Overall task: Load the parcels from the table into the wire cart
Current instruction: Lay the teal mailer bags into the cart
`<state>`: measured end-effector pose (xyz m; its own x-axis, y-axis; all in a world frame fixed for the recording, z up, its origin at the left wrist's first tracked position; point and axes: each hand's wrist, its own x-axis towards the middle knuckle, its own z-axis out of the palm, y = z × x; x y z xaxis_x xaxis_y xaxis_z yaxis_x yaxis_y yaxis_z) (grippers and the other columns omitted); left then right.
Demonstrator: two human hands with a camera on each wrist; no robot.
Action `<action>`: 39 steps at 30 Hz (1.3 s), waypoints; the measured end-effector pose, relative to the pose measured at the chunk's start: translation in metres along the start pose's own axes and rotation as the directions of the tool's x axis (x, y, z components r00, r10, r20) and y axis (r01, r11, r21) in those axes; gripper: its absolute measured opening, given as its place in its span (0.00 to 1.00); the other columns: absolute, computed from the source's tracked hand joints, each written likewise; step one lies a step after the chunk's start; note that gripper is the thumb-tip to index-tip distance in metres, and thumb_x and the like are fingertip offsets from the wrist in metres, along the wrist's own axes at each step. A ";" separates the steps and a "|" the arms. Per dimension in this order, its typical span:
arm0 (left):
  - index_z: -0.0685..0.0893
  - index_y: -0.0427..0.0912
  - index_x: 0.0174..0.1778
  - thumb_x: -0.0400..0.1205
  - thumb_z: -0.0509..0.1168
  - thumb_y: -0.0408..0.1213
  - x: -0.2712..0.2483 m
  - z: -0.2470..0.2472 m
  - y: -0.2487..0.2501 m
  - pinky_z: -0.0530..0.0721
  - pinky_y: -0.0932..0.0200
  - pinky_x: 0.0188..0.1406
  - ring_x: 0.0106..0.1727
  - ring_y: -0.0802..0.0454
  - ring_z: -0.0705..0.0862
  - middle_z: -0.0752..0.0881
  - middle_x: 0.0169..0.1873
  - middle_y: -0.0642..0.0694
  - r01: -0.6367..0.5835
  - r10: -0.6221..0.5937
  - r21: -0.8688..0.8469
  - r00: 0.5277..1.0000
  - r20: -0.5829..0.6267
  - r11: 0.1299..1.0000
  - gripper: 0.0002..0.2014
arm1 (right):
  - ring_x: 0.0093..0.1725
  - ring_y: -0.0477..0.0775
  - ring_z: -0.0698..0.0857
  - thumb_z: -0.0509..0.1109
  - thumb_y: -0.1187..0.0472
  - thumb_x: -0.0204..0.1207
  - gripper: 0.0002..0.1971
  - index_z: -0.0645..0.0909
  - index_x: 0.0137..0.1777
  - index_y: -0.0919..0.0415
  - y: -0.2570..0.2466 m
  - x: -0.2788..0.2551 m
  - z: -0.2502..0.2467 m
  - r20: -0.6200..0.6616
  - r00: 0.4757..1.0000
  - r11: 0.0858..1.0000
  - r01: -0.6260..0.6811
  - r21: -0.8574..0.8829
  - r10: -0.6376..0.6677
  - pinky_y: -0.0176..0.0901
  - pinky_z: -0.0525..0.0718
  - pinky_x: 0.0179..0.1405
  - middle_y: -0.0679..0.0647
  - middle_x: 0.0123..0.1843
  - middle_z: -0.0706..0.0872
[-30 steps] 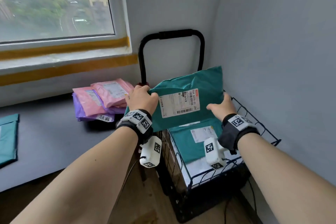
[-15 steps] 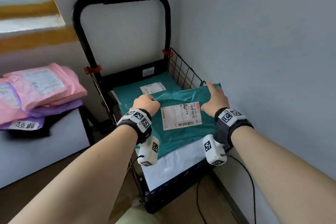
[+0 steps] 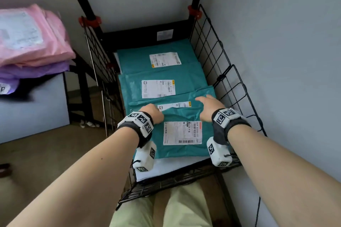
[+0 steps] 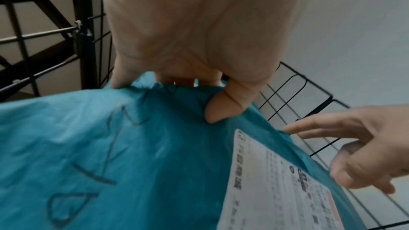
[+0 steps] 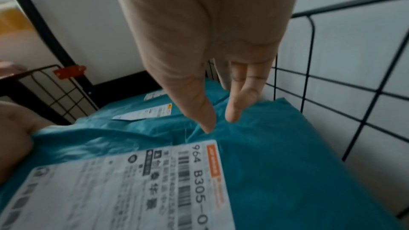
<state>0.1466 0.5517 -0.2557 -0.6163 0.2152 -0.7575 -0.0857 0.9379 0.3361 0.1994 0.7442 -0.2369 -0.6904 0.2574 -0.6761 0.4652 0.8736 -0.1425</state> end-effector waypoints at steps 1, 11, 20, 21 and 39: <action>0.83 0.39 0.44 0.76 0.61 0.30 0.003 0.005 -0.002 0.77 0.58 0.38 0.44 0.42 0.81 0.84 0.44 0.37 0.016 -0.016 0.018 1.000 0.012 1.000 0.06 | 0.75 0.59 0.73 0.68 0.66 0.72 0.36 0.64 0.80 0.46 0.000 0.005 0.003 0.034 0.999 1.000 0.015 -0.025 -0.014 0.44 0.77 0.68 0.58 0.81 0.62; 0.84 0.46 0.52 0.69 0.76 0.40 0.017 0.031 -0.020 0.72 0.41 0.69 0.52 0.44 0.84 0.86 0.45 0.46 0.129 -0.141 0.266 0.990 0.026 0.955 0.17 | 0.58 0.57 0.84 0.72 0.66 0.71 0.12 0.82 0.55 0.56 0.003 0.043 0.025 0.075 0.995 0.989 0.071 -0.133 -0.062 0.42 0.82 0.52 0.54 0.58 0.85; 0.72 0.46 0.66 0.64 0.75 0.63 0.018 0.032 -0.030 0.69 0.46 0.66 0.70 0.44 0.70 0.73 0.64 0.44 0.137 -0.017 0.395 0.956 -0.291 0.908 0.40 | 0.60 0.60 0.79 0.75 0.61 0.71 0.16 0.77 0.57 0.55 0.003 0.054 0.029 -0.168 0.979 0.991 0.106 -0.079 -0.118 0.46 0.80 0.50 0.57 0.63 0.73; 0.72 0.47 0.66 0.64 0.76 0.63 0.018 0.029 -0.028 0.69 0.48 0.65 0.68 0.45 0.70 0.73 0.63 0.45 0.101 0.034 0.364 0.937 -0.347 0.926 0.40 | 0.64 0.60 0.76 0.75 0.62 0.70 0.19 0.76 0.59 0.53 0.001 0.056 0.027 -0.221 0.963 0.988 0.141 -0.061 -0.151 0.45 0.78 0.50 0.56 0.64 0.71; 0.33 0.51 0.83 0.71 0.71 0.62 0.021 0.009 -0.024 0.48 0.37 0.81 0.84 0.44 0.38 0.35 0.83 0.43 0.078 0.010 0.401 0.977 -0.214 0.913 0.59 | 0.85 0.63 0.44 0.75 0.54 0.71 0.48 0.46 0.84 0.46 -0.025 0.057 0.017 -0.035 0.968 0.935 0.230 -0.271 -0.248 0.61 0.52 0.82 0.59 0.86 0.41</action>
<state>0.1428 0.5360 -0.2854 -0.7704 0.1618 -0.6167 0.1875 0.9820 0.0235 0.1575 0.7301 -0.2841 -0.8035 0.0471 -0.5935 0.1262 0.9877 -0.0924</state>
